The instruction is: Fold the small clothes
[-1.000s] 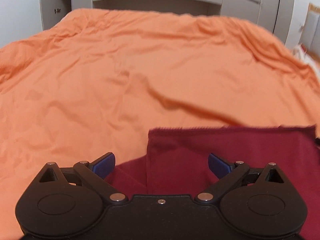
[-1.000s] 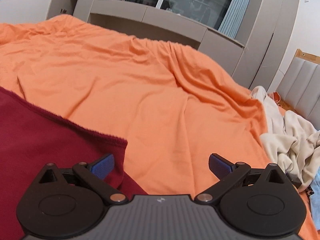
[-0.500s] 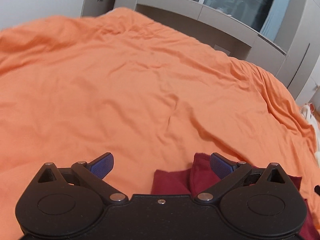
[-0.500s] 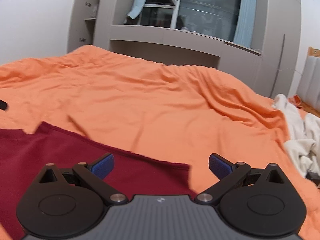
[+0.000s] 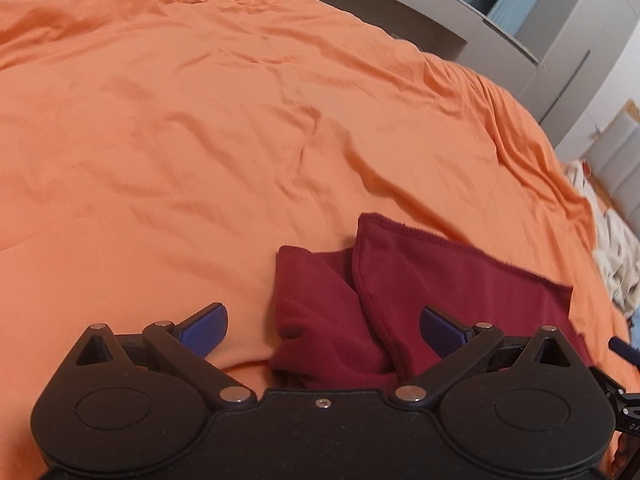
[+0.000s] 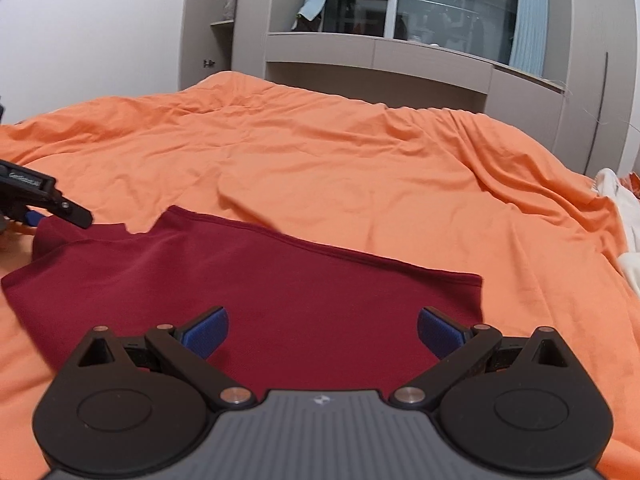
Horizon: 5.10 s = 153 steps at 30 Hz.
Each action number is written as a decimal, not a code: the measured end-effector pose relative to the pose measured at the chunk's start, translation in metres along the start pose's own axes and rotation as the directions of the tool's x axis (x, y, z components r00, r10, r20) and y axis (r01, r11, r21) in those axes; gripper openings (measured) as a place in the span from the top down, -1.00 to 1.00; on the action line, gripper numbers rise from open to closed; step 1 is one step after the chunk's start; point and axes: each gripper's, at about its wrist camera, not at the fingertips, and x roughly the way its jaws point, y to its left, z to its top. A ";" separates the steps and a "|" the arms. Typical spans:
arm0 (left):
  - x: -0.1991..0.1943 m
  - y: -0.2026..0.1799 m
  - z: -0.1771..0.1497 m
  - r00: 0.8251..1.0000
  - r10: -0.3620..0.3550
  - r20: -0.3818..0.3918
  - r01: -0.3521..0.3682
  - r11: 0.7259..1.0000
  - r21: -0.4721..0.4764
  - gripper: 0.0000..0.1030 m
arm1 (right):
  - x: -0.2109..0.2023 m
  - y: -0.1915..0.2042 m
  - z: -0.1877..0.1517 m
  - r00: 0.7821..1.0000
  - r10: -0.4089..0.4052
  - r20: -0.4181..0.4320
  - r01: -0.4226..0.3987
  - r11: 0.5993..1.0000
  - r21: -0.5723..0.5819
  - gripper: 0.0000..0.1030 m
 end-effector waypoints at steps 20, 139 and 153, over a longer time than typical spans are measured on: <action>0.007 -0.008 -0.006 0.999 0.014 -0.047 -0.011 0.998 0.059 -0.99 | 0.011 0.031 -0.014 0.998 0.032 -0.062 -0.035 0.998 -0.050 -1.00; -0.038 -0.177 -0.069 0.911 0.045 0.410 -0.084 0.993 0.078 0.62 | -0.078 -0.154 0.005 0.981 -0.189 0.039 0.160 0.910 0.382 -1.00; -0.011 -0.330 -0.115 0.951 -0.295 0.096 0.193 0.804 0.562 0.63 | -0.098 -0.222 -0.016 0.967 -0.256 0.014 0.208 0.816 0.539 -1.00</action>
